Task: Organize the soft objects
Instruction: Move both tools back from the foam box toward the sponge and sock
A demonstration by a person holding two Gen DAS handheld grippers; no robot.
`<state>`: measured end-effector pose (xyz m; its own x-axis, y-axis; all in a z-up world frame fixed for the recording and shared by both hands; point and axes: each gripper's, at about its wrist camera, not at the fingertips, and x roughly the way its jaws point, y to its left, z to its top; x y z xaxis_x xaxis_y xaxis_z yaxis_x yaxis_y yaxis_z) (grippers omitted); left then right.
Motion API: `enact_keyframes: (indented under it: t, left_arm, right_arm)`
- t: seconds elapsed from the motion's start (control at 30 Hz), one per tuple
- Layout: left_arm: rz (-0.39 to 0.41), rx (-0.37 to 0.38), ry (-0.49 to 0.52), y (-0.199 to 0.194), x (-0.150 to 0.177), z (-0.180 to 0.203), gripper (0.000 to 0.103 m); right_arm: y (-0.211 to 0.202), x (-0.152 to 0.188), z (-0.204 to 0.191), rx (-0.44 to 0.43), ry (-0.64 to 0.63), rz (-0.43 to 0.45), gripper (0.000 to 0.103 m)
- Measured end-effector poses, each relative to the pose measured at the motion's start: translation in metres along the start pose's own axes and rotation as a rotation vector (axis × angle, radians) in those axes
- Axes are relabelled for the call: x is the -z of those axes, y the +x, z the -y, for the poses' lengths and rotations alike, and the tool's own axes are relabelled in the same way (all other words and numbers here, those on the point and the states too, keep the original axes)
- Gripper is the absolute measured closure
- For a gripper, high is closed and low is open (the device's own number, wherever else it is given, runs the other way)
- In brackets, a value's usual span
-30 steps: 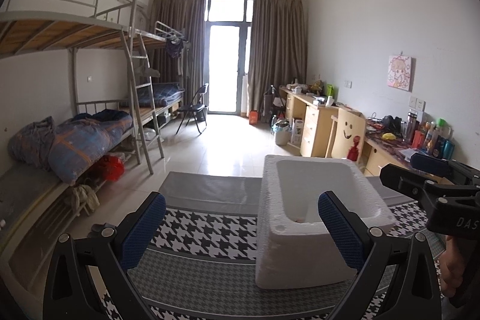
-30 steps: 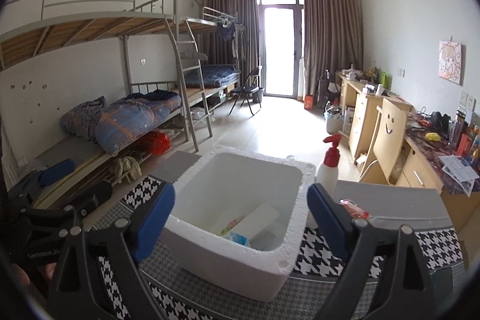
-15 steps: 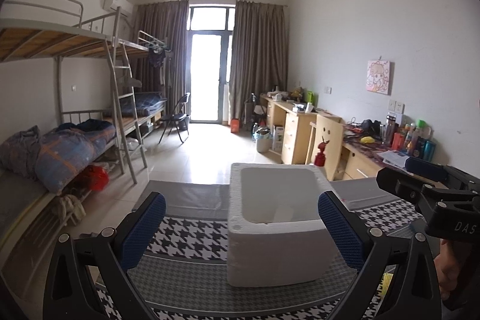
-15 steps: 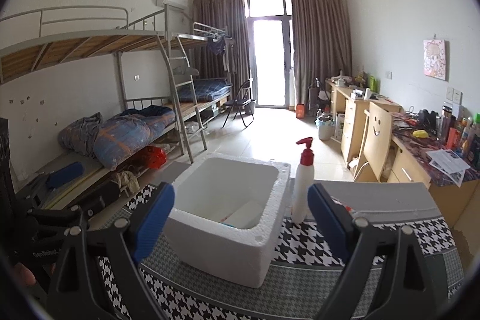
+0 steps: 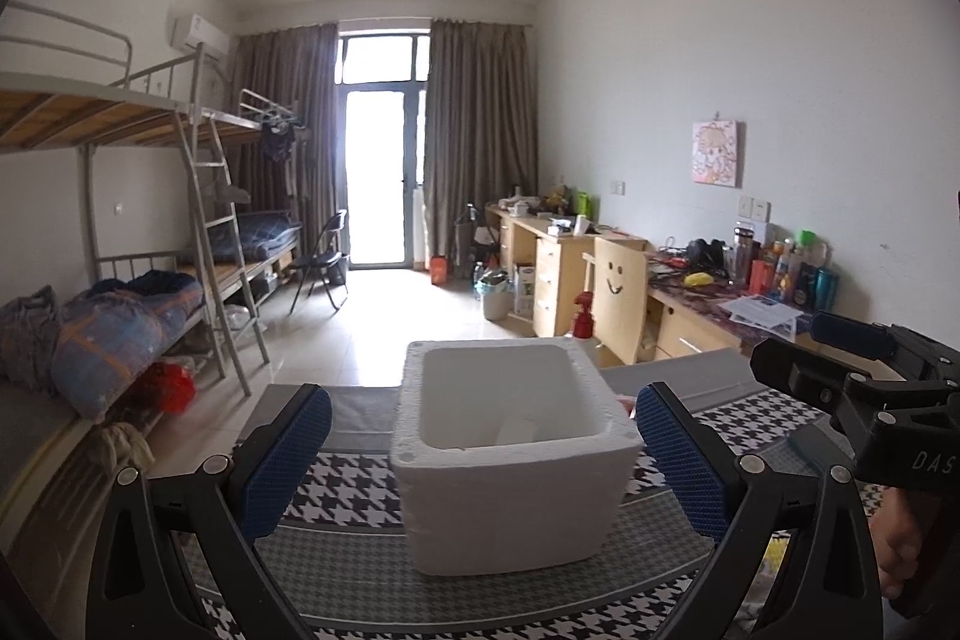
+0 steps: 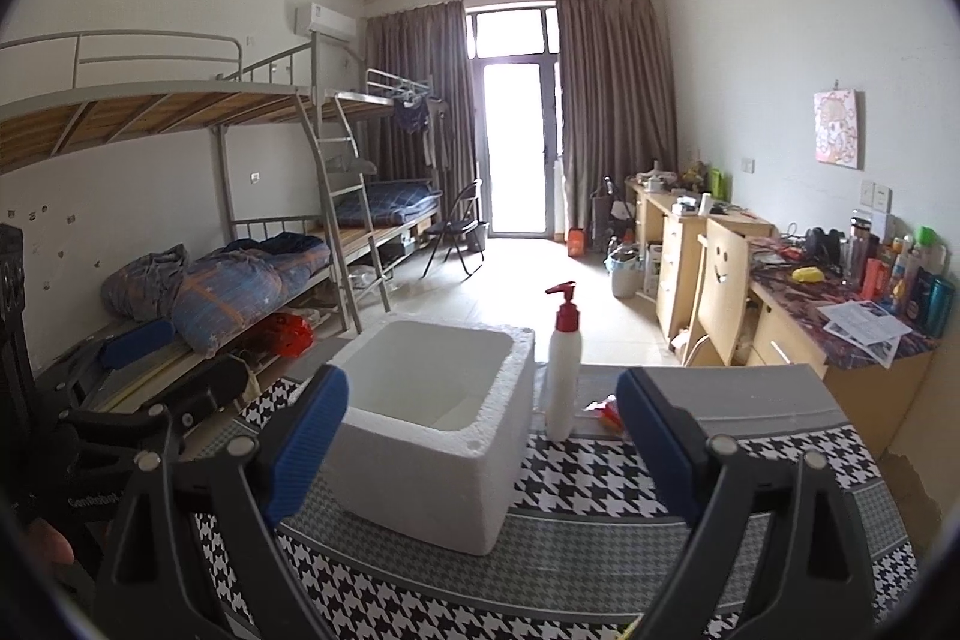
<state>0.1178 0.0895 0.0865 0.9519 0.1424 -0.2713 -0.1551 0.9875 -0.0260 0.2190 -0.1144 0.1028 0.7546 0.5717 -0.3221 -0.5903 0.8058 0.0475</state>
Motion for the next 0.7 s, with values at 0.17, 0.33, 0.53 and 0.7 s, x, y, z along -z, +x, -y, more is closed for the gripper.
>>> enact_keyframes:
  t: [0.17,0.33,0.53,0.7]
  left_arm:
    - [0.004,0.027,0.004,-0.002,0.002,0.009,0.001]
    - [-0.001,0.055,0.005,-0.003,0.004,0.016,0.001]
    - [0.0,0.072,0.018,-0.005,0.009,0.025,0.001]
    - [0.004,0.09,0.028,-0.008,0.012,0.032,0.001]
  right_arm:
    - [-0.009,0.005,0.007,0.027,0.001,0.005,0.01]
    - [-0.017,0.009,0.016,0.047,0.014,0.012,0.01]
    - [-0.029,0.016,0.023,0.076,0.022,0.025,0.01]
    - [-0.036,0.022,0.029,0.1,0.024,0.027,0.01]
